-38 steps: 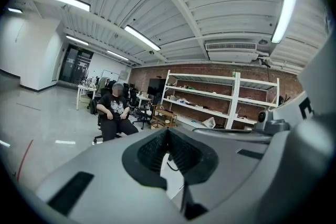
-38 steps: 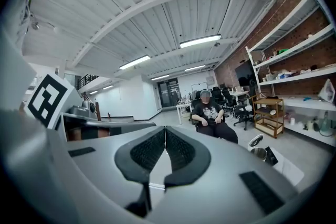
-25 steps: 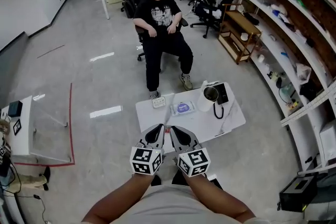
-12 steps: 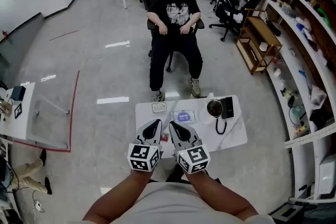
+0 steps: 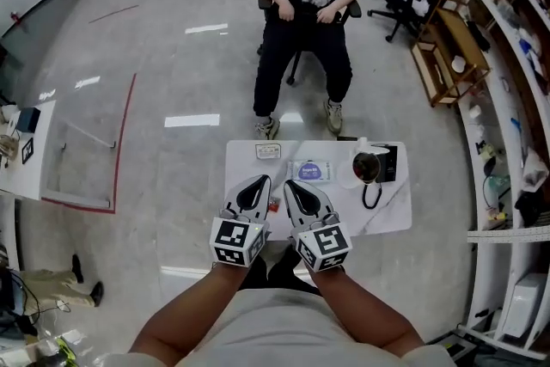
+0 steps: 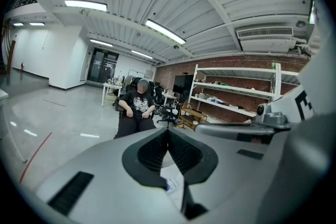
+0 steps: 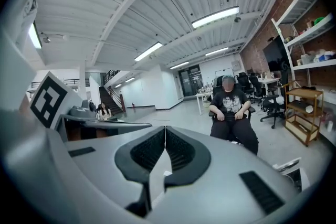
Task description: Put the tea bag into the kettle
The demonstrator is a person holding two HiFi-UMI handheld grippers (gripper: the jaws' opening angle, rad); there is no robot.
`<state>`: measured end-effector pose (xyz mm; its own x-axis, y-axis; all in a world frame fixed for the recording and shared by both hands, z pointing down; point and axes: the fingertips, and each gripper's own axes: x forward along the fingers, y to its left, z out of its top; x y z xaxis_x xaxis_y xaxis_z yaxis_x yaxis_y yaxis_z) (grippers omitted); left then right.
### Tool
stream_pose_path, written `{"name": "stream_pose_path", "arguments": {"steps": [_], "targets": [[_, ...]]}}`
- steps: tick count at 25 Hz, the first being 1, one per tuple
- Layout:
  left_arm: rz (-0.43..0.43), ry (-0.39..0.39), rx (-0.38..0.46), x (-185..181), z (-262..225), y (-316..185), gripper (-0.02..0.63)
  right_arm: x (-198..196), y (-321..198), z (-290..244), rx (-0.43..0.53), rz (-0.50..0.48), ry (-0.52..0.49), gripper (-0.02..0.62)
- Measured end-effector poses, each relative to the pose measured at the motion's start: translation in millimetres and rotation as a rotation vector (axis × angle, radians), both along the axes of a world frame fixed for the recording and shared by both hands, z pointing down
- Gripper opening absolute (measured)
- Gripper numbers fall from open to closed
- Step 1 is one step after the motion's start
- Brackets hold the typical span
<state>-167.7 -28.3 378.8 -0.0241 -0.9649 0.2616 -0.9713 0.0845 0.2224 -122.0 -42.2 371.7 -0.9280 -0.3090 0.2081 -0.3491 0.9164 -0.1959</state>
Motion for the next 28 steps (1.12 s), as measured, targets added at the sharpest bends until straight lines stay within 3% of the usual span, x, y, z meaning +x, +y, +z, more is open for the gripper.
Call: {"name": "stream_pose_path", "arguments": {"steps": [10, 20, 28], "targets": [[0.036, 0.007, -0.087, -32.2, 81.8, -19.9, 0.008, -35.7, -26.1, 62.8, 0.025, -0.046, 0.071, 0.011], [0.041, 0.061, -0.166, -30.6, 163.5, -24.7, 0.008, -44.8, -42.2, 149.7, -0.025, -0.090, 0.144, 0.015], [0.027, 0.120, -0.211, -24.5, 244.4, -20.3, 0.008, -40.9, -28.6, 234.4, -0.076, -0.133, 0.220, 0.088]]}}
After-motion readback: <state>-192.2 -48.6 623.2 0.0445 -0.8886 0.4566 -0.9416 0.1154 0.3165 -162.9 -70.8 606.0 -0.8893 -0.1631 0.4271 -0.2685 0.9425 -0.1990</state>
